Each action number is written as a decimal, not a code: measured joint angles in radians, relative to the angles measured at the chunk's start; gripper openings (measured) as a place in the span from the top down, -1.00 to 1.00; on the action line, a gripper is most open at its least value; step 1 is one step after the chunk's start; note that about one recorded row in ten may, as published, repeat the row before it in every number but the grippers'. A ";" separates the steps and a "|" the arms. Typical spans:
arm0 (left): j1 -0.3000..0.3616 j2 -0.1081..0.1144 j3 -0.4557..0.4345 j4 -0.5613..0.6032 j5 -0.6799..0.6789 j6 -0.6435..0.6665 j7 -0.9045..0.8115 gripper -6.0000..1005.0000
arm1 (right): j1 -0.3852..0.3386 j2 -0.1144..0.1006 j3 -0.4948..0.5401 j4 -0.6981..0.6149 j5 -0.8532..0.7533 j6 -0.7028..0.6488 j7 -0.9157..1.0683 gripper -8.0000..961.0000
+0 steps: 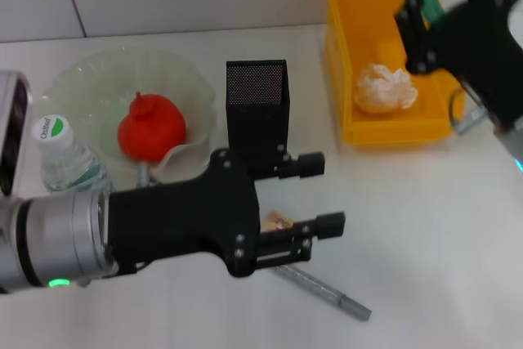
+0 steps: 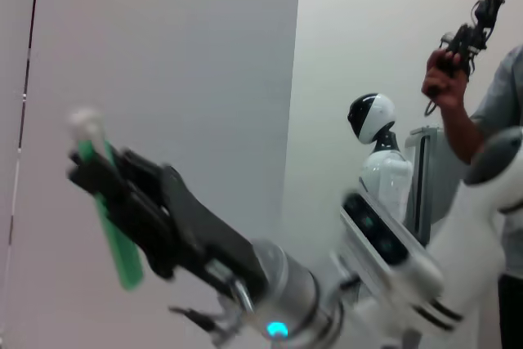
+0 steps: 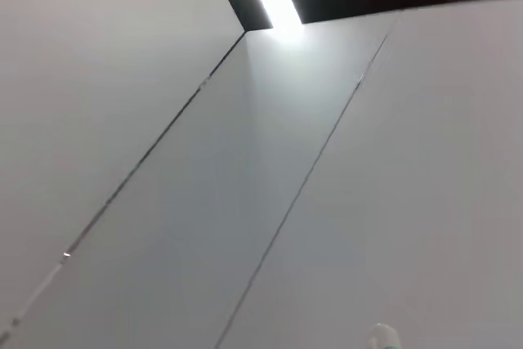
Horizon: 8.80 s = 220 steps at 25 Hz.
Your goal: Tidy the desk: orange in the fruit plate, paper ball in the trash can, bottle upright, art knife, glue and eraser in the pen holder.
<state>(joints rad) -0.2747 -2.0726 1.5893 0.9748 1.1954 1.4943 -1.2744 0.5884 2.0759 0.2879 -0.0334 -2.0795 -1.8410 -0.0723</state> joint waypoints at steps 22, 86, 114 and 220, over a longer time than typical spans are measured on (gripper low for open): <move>0.010 0.006 -0.039 -0.290 -0.001 0.010 0.284 -0.23 | 0.337 -0.004 -0.143 -0.174 -0.003 0.409 0.943 0.64; 0.042 0.020 -0.208 -0.692 -0.005 -0.027 0.508 -0.22 | 0.400 0.006 -0.428 -0.063 0.214 0.730 0.929 0.64; 0.026 0.010 -0.192 -0.700 -0.007 -0.047 0.503 -0.22 | 0.289 0.012 -0.406 0.005 0.445 0.496 0.886 0.64; -0.053 -0.006 -0.112 -0.690 -0.014 0.016 0.325 -0.21 | 0.305 0.017 -0.333 0.141 0.225 0.684 0.251 0.64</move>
<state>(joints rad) -0.3281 -2.0786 1.4771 0.2853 1.1812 1.5099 -0.9490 0.8937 2.0924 -0.0452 0.1073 -1.8544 -1.1574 0.1784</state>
